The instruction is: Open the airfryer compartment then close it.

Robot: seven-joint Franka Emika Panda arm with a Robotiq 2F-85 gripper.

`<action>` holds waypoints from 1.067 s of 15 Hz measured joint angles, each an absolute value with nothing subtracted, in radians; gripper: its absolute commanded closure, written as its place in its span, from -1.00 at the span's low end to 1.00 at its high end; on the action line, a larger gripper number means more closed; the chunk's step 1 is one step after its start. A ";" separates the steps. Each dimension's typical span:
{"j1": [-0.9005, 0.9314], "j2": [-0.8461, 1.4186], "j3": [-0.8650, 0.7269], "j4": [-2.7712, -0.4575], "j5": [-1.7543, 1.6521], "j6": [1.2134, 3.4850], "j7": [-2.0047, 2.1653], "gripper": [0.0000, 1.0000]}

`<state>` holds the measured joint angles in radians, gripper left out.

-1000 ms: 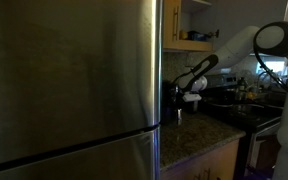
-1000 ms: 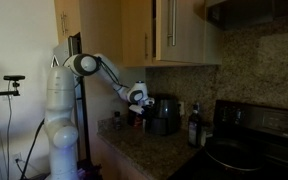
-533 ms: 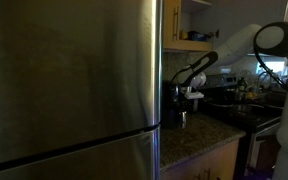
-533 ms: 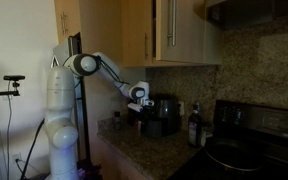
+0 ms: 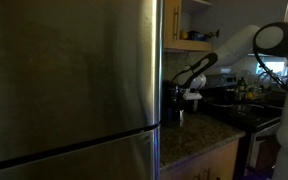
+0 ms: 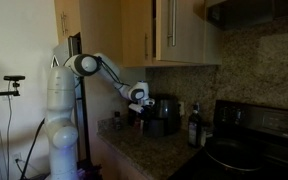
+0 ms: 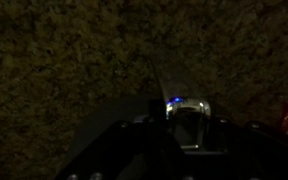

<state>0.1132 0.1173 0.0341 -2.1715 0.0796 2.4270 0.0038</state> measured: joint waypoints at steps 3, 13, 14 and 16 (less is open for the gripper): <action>0.113 0.117 0.035 -2.173 0.081 2.423 0.020 -0.79; 0.113 0.110 0.034 -2.131 -0.076 2.190 0.089 -1.00; 0.113 0.111 0.035 -2.130 -0.057 2.200 0.049 -1.00; 0.112 0.113 0.037 -2.130 0.012 2.224 -0.052 -1.00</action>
<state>0.1125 0.1127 0.0366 -2.1300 0.0123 2.2237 -0.0521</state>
